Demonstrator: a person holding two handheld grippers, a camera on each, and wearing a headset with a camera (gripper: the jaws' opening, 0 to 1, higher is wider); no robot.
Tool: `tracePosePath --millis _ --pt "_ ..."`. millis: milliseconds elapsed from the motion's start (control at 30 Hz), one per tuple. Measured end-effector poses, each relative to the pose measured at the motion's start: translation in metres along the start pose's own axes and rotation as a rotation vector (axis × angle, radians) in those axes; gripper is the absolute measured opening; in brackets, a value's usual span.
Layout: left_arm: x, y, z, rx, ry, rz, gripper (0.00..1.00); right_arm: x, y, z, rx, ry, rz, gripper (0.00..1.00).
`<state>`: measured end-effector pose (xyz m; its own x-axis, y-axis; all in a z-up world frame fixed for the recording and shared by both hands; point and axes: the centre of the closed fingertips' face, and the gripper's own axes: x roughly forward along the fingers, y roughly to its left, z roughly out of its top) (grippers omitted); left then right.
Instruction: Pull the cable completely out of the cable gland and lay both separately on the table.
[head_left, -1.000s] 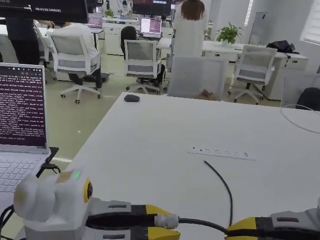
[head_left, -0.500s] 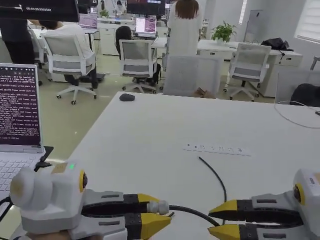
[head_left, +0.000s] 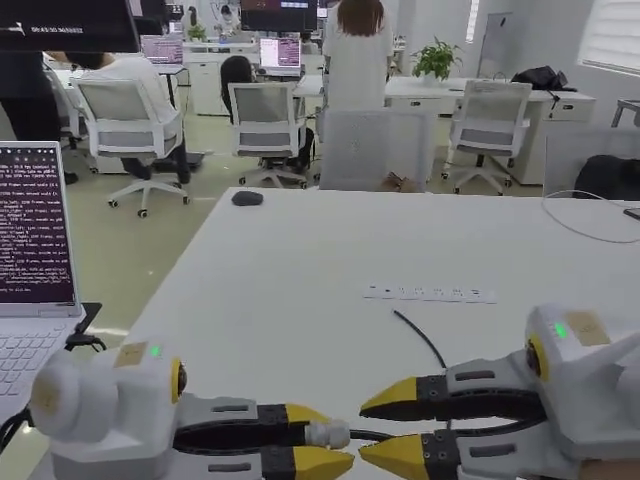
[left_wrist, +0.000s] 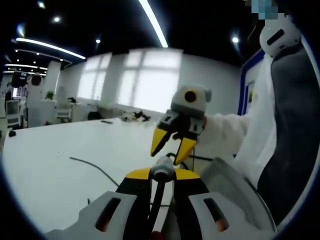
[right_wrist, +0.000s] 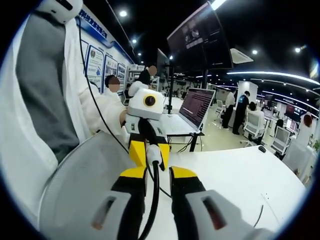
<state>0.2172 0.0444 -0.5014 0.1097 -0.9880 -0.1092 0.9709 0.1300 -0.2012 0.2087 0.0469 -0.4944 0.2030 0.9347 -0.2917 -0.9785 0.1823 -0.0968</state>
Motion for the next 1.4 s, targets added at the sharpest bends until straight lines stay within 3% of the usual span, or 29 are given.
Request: tracePosePath --millis 200,333,733,1200,1400 --pt "0.001 0.001 0.0 0.002 0.003 0.006 0.16 0.001 0.003 0.001 -0.005 -0.035 0.013 0.04" --pt "0.001 0.0 -0.002 0.015 0.014 0.009 0.16 0.001 0.004 0.0 0.018 -0.045 0.017 0.04" --pt "-0.001 0.001 0.001 0.034 0.021 0.017 0.16 0.0 0.003 0.003 -0.02 -0.047 0.025 0.03" --pt "-0.012 0.01 0.001 0.019 0.016 0.066 0.16 -0.027 -0.009 -0.009 -0.005 -0.032 -0.043 0.03" --pt "-0.013 0.015 -0.003 0.003 0.026 0.084 0.17 -0.043 -0.017 -0.027 0.001 0.01 -0.079 0.03"
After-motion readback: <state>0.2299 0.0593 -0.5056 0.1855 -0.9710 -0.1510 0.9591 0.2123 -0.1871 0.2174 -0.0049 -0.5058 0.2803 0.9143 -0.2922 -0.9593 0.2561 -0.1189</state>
